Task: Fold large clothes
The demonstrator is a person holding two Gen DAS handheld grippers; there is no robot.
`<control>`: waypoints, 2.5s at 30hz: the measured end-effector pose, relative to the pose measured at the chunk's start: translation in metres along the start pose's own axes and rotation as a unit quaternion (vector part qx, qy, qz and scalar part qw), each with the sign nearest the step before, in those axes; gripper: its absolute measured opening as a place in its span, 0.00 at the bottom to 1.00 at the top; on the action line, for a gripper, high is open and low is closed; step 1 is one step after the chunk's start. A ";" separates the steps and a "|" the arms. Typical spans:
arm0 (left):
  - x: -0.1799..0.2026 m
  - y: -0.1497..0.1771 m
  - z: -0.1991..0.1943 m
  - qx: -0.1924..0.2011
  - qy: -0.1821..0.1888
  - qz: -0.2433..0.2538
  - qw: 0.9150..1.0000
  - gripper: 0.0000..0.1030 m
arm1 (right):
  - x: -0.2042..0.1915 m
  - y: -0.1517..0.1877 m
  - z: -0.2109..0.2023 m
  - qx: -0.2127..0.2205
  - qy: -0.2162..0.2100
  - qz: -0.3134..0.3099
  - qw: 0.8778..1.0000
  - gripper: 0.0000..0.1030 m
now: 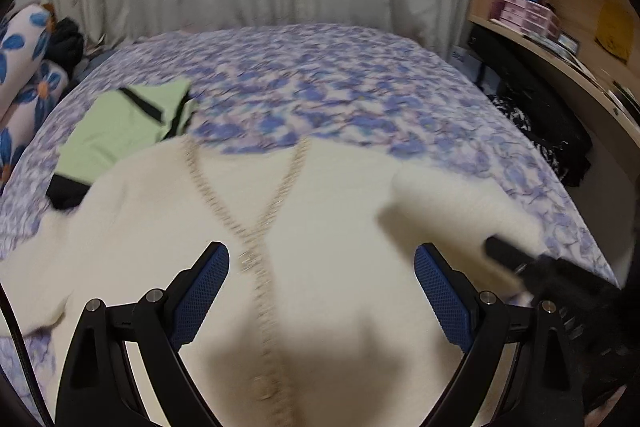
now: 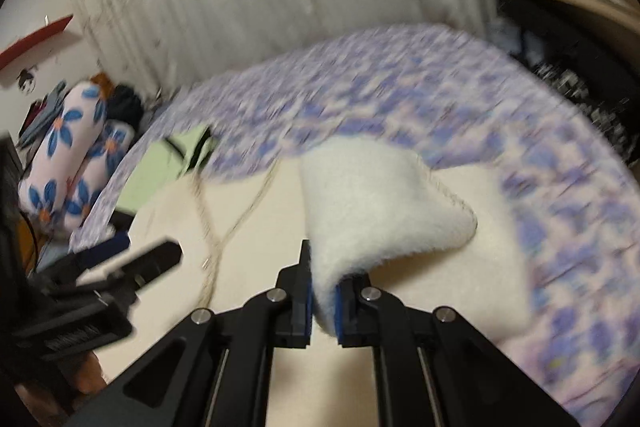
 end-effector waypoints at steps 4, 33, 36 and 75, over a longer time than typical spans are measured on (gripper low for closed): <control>-0.030 0.017 0.010 -0.025 0.018 -0.024 0.999 0.90 | -0.028 0.024 0.038 -0.032 0.008 -0.019 0.999 0.11; 0.116 0.050 0.062 -0.118 0.040 0.134 0.983 0.90 | 0.041 0.098 -0.031 -0.013 0.067 0.053 0.996 0.57; 0.127 0.054 0.078 -0.135 0.004 0.155 0.979 0.90 | 0.049 0.104 -0.029 -0.017 0.059 0.067 0.996 0.57; -0.190 0.057 0.067 -0.105 0.103 -0.231 0.962 0.80 | 0.026 0.071 -0.008 -0.045 0.045 0.034 0.997 0.57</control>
Point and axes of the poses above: each gripper's, at about its wrist camera, not at the fingertips, and z roughly the way its jaws point, x to its right, y to its underside, the point moved 9 cm from there along z, roughly the way its jaws point, and after that the axes turned 14 degrees about -x, right-handed, at the moved point
